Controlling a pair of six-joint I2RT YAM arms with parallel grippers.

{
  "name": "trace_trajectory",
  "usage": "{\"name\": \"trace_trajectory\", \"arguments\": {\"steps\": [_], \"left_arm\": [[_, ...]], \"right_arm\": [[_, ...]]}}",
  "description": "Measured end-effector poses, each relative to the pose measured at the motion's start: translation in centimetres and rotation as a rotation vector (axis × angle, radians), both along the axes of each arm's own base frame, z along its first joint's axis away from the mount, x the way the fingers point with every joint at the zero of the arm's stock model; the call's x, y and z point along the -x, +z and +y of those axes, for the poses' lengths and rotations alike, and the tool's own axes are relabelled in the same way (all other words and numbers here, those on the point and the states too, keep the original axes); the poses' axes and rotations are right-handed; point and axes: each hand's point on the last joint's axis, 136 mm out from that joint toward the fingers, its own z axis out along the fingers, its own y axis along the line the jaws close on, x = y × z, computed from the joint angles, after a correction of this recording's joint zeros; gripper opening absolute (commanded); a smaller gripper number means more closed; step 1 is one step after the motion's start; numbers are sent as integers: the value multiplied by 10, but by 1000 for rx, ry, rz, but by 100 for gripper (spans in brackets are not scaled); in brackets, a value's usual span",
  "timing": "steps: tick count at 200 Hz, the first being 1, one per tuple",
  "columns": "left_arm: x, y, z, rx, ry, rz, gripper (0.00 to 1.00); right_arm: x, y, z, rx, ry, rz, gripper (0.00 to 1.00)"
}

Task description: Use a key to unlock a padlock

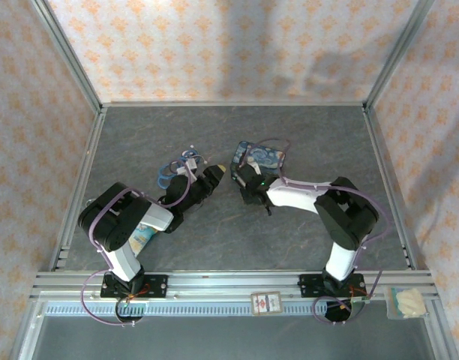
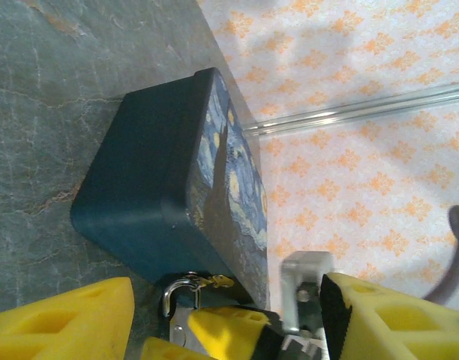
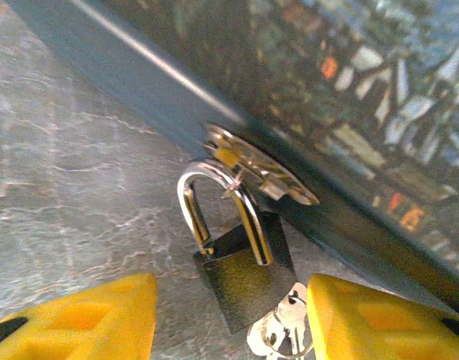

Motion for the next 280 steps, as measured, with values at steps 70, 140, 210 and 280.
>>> {"name": "trace_trajectory", "arguments": {"steps": [70, 140, 210, 280], "left_arm": [[-1, 1, 1, 2, 4, -4, 64], [0, 0, 6, 2, 11, -3, 64], [9, -1, 11, 21, 15, 0, 65], [9, 6, 11, 23, 13, -31, 76]], "right_arm": [[-8, -7, -1, 61, 25, -39, 34], [-15, -4, 3, 72, 77, -66, 25], [-20, 1, 3, -60, 131, 10, 0], [-15, 1, 12, -158, 260, 92, 0]]}}
